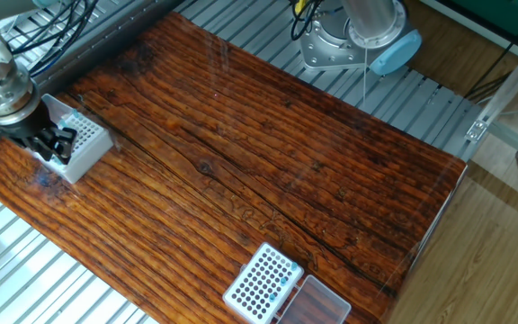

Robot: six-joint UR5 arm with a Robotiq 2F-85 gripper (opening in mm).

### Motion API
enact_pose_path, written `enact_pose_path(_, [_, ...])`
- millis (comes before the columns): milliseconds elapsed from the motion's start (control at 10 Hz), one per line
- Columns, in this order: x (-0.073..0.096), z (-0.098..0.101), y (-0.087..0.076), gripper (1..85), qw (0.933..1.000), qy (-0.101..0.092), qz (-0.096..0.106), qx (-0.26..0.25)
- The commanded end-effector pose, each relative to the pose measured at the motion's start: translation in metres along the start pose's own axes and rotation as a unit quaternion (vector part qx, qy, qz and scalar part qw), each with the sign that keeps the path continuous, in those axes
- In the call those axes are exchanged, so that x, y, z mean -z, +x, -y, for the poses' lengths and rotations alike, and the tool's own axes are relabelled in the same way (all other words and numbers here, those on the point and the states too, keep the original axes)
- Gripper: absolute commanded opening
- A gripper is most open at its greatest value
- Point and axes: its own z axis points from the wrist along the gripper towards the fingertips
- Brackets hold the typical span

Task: Transfer all medium pipette tips from one holder to another

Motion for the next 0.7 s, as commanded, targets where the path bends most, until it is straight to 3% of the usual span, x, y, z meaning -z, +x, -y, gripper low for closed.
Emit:
enact_pose_path(0, [-0.0012,0.0022,-0.0013,34.7,1.0,0.003,0.005,-0.002])
enact_pose_path(600, [-0.0016,-0.0009,-0.0025,26.7,0.9999,-0.002,0.008,-0.006])
